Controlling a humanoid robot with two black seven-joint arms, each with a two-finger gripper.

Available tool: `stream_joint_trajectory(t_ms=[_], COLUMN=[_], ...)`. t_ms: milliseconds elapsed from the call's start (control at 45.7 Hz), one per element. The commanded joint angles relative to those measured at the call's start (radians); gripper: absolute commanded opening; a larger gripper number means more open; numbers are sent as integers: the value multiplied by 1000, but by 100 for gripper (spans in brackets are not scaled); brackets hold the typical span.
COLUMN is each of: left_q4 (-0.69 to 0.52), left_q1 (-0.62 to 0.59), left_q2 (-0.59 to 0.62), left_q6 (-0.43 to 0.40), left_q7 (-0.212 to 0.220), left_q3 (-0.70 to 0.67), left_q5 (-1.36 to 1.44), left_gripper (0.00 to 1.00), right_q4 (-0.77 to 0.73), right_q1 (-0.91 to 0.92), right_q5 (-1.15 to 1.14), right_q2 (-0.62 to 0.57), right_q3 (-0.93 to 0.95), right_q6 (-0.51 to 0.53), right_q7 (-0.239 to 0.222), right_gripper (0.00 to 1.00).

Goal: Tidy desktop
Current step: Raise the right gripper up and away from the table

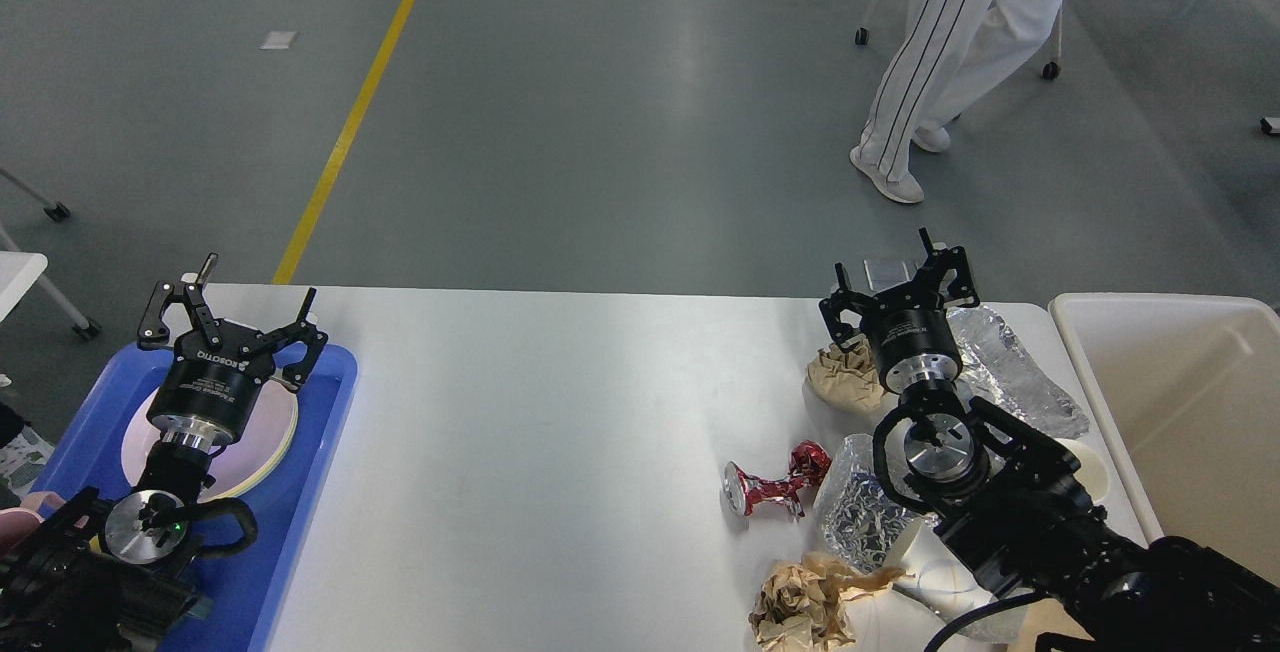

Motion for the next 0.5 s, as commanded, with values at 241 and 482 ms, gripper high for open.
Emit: stream_joint_trajectory(t_ms=[241, 482], left_q4=[0, 0], left_q1=[0, 0], left_q2=[0, 0], left_q6=[0, 0], left_q7=[0, 0], left_q3=[1, 1], left_q5=[0, 0], left_gripper=[98, 98], right_q4=[-177, -287], right_q1=[146, 317], right_q5=[5, 5], right_q2=[-35, -90], right_q3=[-147, -431], right_q6=[-4, -4], right_q7=[-5, -5], right_gripper=[100, 100])
